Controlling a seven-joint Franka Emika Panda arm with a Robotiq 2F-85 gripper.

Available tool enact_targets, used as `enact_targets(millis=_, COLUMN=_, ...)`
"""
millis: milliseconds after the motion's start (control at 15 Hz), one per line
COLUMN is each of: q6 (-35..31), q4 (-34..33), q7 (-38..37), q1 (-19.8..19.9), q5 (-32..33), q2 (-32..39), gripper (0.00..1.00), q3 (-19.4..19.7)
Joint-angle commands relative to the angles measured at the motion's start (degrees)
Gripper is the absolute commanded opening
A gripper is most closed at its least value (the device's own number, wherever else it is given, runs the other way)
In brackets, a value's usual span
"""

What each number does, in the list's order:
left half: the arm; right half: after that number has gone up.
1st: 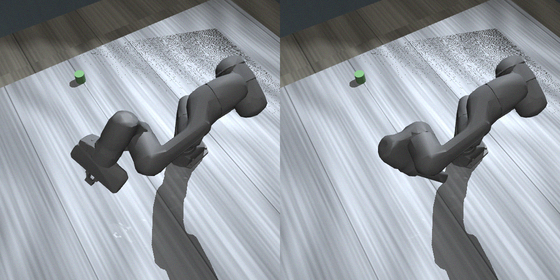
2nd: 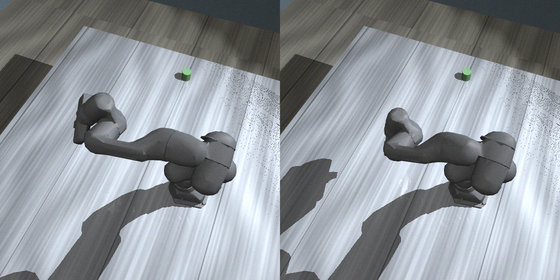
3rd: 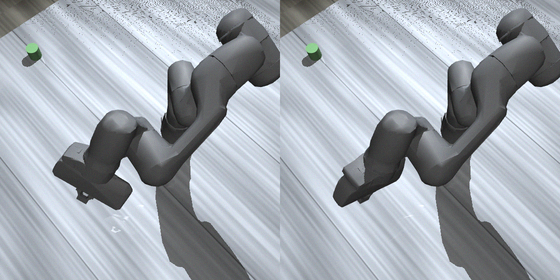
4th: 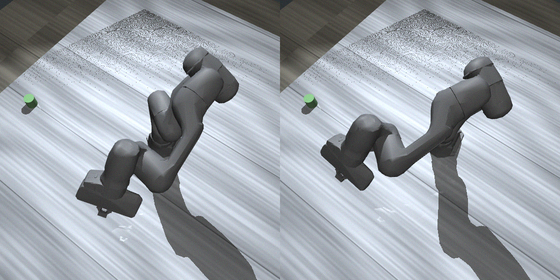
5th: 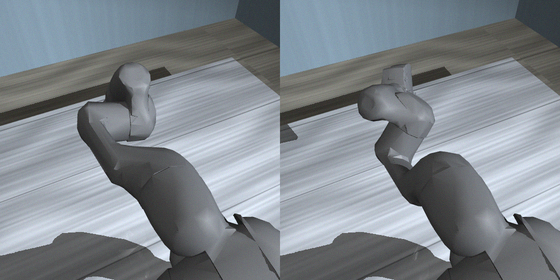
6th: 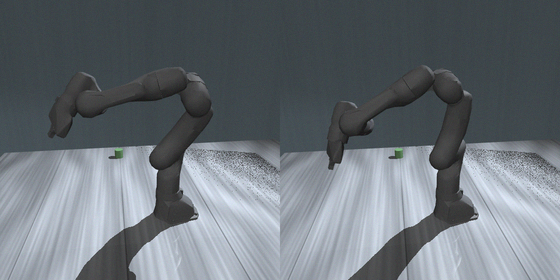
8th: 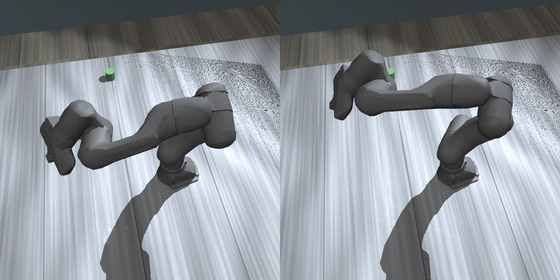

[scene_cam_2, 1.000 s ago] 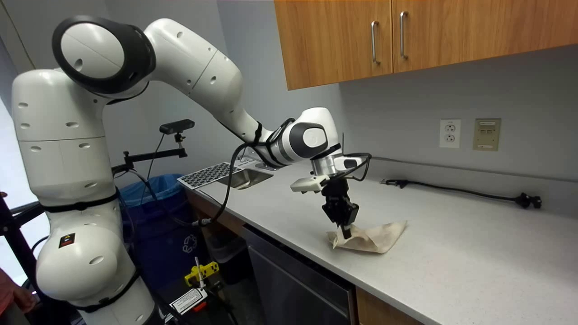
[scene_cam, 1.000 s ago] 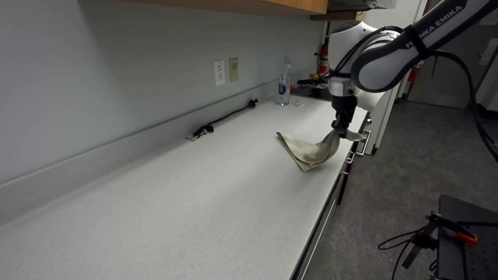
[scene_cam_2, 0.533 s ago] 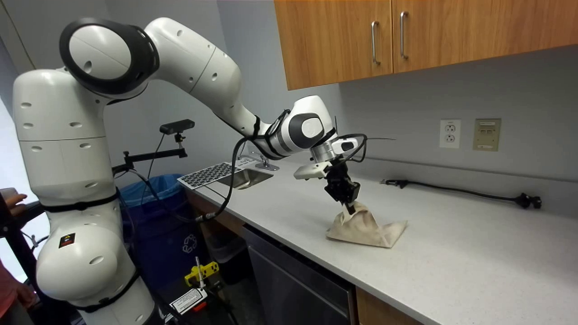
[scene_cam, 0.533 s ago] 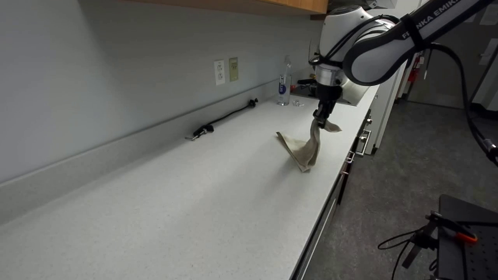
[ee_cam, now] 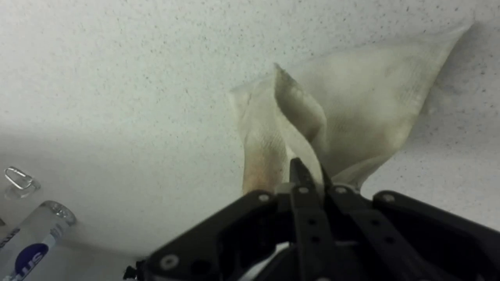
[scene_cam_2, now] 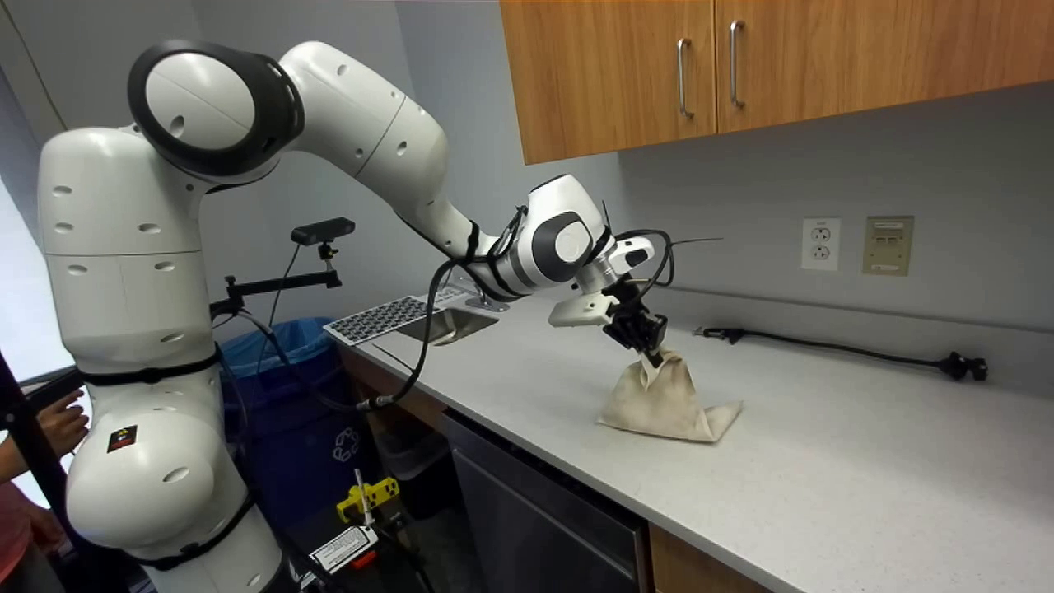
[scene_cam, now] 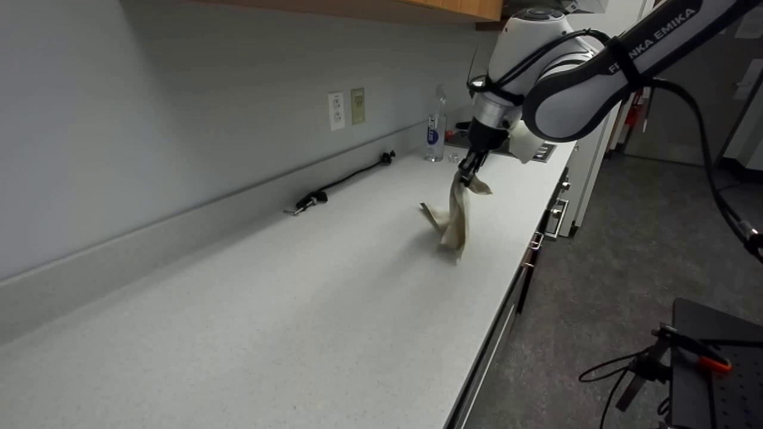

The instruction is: Fold the towel

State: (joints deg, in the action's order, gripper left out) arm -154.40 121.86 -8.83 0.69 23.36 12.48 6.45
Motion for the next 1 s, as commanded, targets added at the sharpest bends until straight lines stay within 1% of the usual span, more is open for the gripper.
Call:
enact_targets(millis=0, q6=-1.85, q4=-0.68, q7=-0.01, q1=-0.55, q5=2.07, q2=0.59, gripper=0.01, q3=1.45)
enact_targets(millis=200, q6=0.00, q4=-0.64, q7=0.73, q1=-0.51, q5=1.32, q2=0.53, gripper=0.01, q3=1.42)
enact_targets(millis=267, q6=-3.40, q4=-2.37, q7=-1.90, q1=-0.93, q5=3.26, q2=6.58, gripper=0.01, q3=2.29)
enact_targets(millis=400, q6=-3.01, q4=-1.45, q7=-1.59, q1=-1.10, q5=3.14, q2=7.43, gripper=0.01, q3=2.48)
enact_targets(millis=600, q6=-3.71, q4=-0.20, q7=-1.87, q1=-1.81, q5=2.89, q2=10.15, gripper=0.01, q3=3.77)
enact_targets(millis=933, q6=-5.50, q4=-2.02, q7=-1.98, q1=-1.84, q5=0.95, q2=13.48, gripper=0.01, q3=5.54)
